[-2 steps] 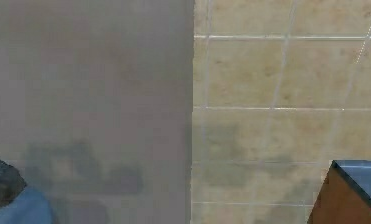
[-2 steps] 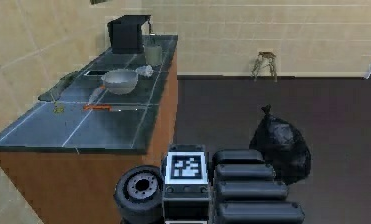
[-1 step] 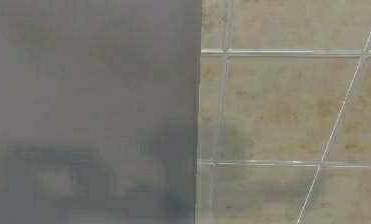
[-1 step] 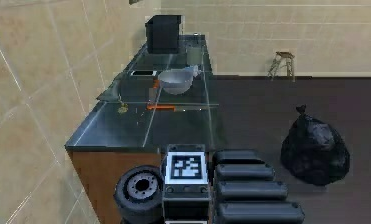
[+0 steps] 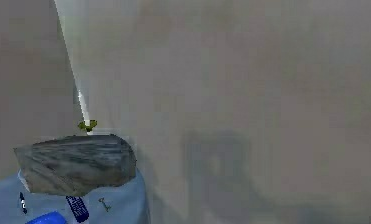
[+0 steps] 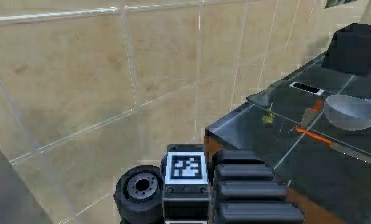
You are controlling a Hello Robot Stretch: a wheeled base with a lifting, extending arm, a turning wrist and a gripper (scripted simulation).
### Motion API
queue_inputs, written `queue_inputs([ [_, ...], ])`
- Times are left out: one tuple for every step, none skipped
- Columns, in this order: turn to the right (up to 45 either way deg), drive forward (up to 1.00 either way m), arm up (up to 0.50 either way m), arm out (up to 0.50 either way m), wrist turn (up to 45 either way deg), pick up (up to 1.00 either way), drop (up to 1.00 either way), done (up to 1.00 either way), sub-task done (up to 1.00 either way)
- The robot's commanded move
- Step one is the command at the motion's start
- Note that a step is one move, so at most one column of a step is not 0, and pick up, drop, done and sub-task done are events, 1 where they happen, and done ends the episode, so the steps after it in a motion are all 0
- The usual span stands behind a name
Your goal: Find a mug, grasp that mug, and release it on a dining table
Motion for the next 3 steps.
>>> queue_inputs([
  [-45.0, 0.0, 0.0, 0.0, 0.0, 0.0, 0.0, 0.0, 0.0],
  [-45.0, 0.0, 0.0, 0.0, 0.0, 0.0, 0.0, 0.0, 0.0],
  [-33.0, 0.0, 0.0, 0.0, 0.0, 0.0, 0.0, 0.0, 0.0],
])
